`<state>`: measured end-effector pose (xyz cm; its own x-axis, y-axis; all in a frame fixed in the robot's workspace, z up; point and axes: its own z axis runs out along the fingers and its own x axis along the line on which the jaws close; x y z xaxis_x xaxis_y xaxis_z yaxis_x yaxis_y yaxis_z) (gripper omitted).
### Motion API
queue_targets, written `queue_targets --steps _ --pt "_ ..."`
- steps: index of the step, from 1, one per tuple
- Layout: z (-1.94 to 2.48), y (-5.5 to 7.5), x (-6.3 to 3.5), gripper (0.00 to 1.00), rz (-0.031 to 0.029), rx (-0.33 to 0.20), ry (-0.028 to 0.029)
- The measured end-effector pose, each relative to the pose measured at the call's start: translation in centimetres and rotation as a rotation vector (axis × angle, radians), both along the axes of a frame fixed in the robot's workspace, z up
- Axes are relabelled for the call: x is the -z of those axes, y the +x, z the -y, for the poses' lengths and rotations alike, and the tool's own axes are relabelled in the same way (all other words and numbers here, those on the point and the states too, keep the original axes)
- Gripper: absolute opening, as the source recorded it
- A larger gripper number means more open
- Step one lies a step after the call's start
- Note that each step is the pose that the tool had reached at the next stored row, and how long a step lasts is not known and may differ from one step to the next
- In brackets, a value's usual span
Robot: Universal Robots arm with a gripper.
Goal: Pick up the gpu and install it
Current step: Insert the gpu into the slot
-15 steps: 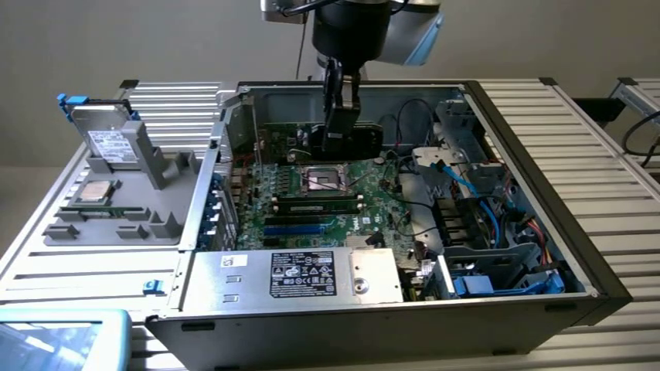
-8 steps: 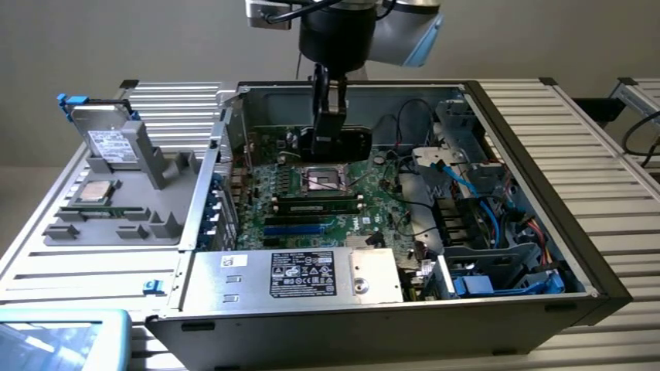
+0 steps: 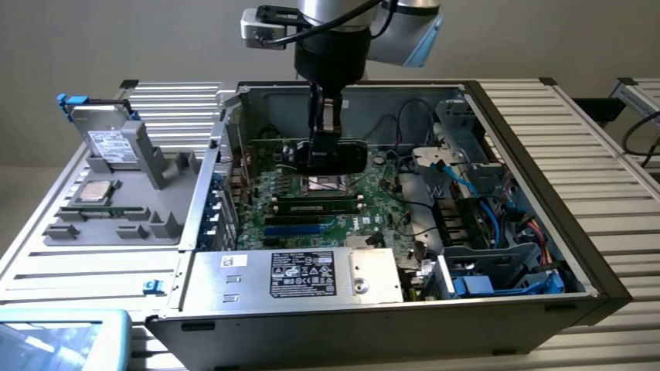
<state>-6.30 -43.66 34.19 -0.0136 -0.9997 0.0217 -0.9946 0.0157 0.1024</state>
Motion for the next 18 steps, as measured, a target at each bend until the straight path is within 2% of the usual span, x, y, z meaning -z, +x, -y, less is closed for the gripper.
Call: queue_targets --steps 10,14,18 --pt "2.26 -0.2 1.79 0.28 0.0001 0.000 0.0223" --pt "2.70 -0.4 2.53 0.28 0.0001 0.000 0.0256" --pt "2.75 -0.4 2.95 0.28 -0.0001 0.000 0.0254"
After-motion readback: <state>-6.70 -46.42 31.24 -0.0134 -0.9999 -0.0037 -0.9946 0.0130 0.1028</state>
